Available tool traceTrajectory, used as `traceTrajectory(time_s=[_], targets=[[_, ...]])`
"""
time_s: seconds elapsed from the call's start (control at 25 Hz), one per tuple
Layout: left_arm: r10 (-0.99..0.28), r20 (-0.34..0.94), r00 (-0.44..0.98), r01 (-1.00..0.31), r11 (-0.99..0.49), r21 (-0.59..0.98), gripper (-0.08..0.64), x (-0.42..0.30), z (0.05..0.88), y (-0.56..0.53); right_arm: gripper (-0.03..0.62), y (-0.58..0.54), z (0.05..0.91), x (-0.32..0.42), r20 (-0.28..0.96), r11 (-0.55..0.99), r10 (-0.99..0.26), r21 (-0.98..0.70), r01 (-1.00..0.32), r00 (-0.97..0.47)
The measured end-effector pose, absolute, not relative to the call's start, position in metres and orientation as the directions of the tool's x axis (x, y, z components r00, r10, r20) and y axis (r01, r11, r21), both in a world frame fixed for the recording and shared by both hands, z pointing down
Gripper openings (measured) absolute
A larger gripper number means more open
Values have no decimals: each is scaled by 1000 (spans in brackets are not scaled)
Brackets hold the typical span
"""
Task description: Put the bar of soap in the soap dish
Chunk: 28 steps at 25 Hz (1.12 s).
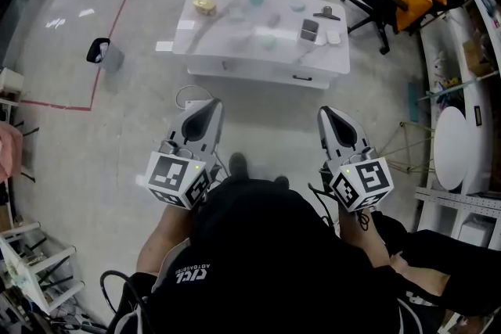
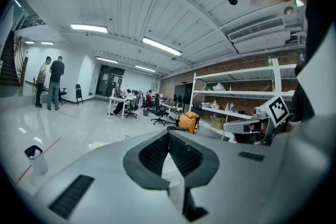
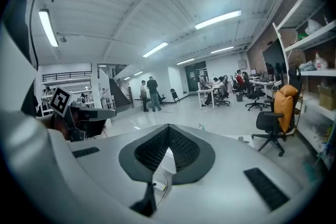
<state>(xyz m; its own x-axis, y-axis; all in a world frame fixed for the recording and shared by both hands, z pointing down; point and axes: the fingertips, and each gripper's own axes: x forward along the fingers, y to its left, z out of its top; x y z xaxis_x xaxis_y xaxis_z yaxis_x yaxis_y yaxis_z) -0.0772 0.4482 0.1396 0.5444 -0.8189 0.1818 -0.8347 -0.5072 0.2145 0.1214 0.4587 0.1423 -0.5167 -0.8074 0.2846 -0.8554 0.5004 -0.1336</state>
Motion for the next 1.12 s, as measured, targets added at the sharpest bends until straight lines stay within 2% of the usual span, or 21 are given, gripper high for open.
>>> traceTrajectory(time_s=[0.16,0.36,0.48,0.76,1.12], targets=[[-814,167,557,-827,-524,204,11,-100,137,437,15,442,142,97,278,483,-819,-141,-864,-503],[-819,177,546,-837,-540,85,11,-129,135,425,15,432,138,64,296,477,-820,-120,-871,-490],[-813,179,554,-832,-551,71,11,-138,140,416,15,429,143,55,323,468,-818,-107,-877,-476],[-785,217,580,-814,-562,144,11,-134,163,389,15,412,156,66,376,421,-819,-116,-899,-432],[-794,263,549,-835,-538,120,11,-96,164,319,15,337,174,108,367,420,-810,-182,-889,-457]])
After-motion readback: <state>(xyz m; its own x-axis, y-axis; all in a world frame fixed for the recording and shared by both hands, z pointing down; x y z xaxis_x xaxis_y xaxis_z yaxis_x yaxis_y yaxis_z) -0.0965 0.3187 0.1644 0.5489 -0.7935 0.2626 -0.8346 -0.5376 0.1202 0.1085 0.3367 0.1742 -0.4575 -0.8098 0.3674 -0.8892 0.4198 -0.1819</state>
